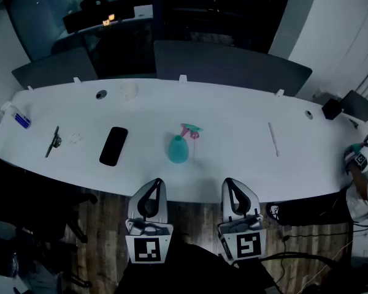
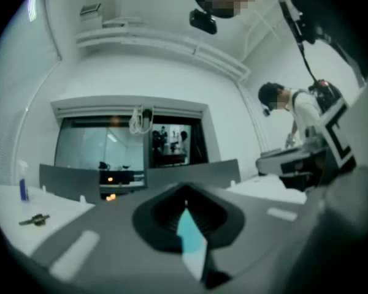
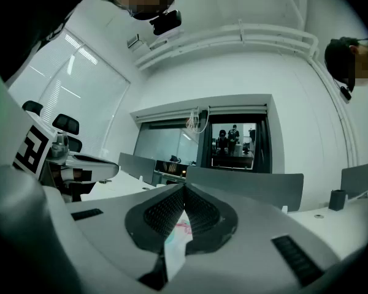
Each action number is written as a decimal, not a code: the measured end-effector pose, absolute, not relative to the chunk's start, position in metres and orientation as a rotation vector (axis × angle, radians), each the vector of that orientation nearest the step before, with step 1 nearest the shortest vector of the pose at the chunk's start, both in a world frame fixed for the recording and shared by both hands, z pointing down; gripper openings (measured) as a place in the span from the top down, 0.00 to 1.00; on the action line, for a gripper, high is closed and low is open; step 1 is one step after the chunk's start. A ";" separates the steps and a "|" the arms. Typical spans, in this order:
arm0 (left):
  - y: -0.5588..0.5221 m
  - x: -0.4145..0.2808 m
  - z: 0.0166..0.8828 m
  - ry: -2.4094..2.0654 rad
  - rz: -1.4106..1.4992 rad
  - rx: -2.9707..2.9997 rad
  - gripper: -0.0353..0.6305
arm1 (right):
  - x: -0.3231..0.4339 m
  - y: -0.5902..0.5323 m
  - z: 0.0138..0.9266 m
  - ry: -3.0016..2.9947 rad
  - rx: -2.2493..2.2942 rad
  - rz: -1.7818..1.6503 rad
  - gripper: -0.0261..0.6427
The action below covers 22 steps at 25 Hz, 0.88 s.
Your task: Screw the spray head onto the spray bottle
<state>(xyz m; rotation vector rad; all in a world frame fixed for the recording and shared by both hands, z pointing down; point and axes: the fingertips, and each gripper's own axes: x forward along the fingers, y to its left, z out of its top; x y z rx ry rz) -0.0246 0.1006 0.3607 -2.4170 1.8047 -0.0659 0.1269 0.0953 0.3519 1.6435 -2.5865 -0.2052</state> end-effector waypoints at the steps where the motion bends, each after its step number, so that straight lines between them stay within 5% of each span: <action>1: 0.097 -0.024 0.362 1.778 -0.107 -2.406 0.94 | 0.127 0.090 0.353 -2.586 1.649 -0.195 0.96; 22: -0.049 -0.055 0.391 1.608 -0.186 -2.557 0.94 | 0.087 -0.064 0.396 -2.464 1.635 0.003 0.96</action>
